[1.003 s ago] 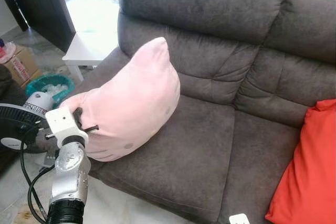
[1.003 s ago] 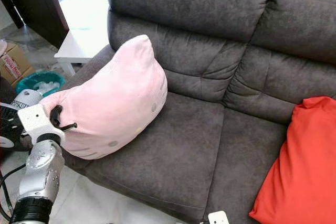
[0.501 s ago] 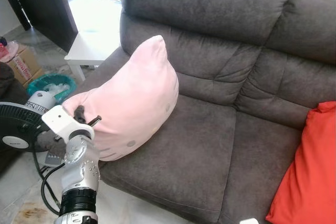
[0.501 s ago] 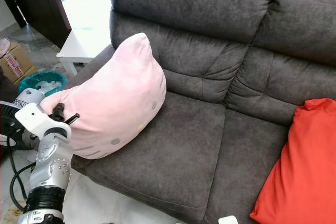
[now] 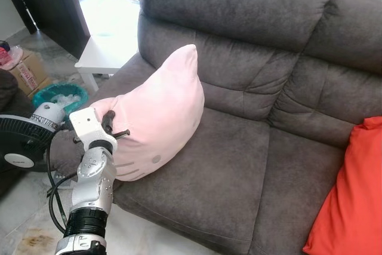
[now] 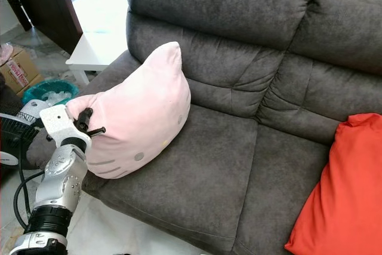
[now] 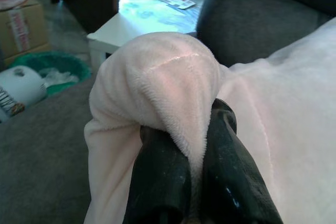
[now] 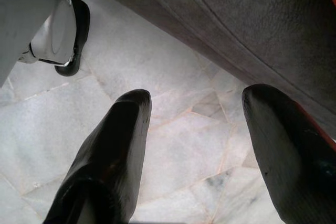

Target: Move the pillow to the sofa from floor

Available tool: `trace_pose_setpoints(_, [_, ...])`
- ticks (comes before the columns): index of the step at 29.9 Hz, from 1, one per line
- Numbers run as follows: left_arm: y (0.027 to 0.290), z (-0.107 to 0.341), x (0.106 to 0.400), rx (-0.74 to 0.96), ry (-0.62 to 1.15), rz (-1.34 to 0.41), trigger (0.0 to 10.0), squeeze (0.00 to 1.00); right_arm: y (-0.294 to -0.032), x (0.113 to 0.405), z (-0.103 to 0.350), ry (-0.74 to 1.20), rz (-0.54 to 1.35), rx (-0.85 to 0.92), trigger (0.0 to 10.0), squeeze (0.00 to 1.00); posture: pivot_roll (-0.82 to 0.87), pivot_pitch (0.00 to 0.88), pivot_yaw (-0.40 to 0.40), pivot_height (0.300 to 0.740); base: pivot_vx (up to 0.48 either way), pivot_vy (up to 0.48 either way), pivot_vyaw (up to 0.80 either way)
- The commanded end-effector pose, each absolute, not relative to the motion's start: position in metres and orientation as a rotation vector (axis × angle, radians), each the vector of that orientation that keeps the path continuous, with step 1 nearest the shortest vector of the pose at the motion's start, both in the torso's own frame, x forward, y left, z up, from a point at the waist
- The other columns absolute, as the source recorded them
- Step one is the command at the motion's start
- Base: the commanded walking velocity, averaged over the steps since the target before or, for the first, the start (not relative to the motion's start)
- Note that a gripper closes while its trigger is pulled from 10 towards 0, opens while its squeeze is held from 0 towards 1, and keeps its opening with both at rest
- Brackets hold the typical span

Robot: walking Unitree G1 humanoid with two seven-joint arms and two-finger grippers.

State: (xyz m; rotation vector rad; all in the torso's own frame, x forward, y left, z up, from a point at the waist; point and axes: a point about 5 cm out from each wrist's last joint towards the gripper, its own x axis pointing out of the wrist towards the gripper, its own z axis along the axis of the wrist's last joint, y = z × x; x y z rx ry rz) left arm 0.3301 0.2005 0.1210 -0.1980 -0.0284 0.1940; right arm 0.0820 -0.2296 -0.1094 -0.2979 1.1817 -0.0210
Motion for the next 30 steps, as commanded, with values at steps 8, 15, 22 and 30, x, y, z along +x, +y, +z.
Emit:
trace_pose_setpoints(8, [0.209, 0.130, 0.329, -0.168, -0.089, 0.232, 10.0, 0.98, -0.235, 0.078, -0.109, 1.187, -0.030, -0.302, 10.0, 0.00, 0.12, 0.091, -0.091, 0.740, 0.000, 0.000, 0.00])
trace_pose_setpoints(15, [0.216, 0.144, 0.331, -0.157, -0.147, 0.274, 10.0, 0.95, -0.235, 0.078, -0.109, 1.188, -0.024, -0.304, 10.0, 0.00, 0.12, 0.094, -0.093, 0.740, 0.000, 0.000, 0.00])
trace_pose_setpoints(22, [0.217, 0.155, 0.335, -0.157, -0.181, 0.276, 10.0, 0.93, -0.235, 0.077, -0.109, 1.188, -0.024, -0.301, 10.0, 0.00, 0.12, 0.096, -0.093, 0.740, 0.000, 0.000, 0.00])
trace_pose_setpoints(30, [0.216, 0.159, 0.334, -0.083, -0.189, 0.251, 10.0, 0.93, -0.235, 0.076, -0.109, 1.192, -0.022, -0.302, 10.0, 0.00, 0.12, 0.099, -0.090, 0.740, 0.000, 0.000, 0.00])
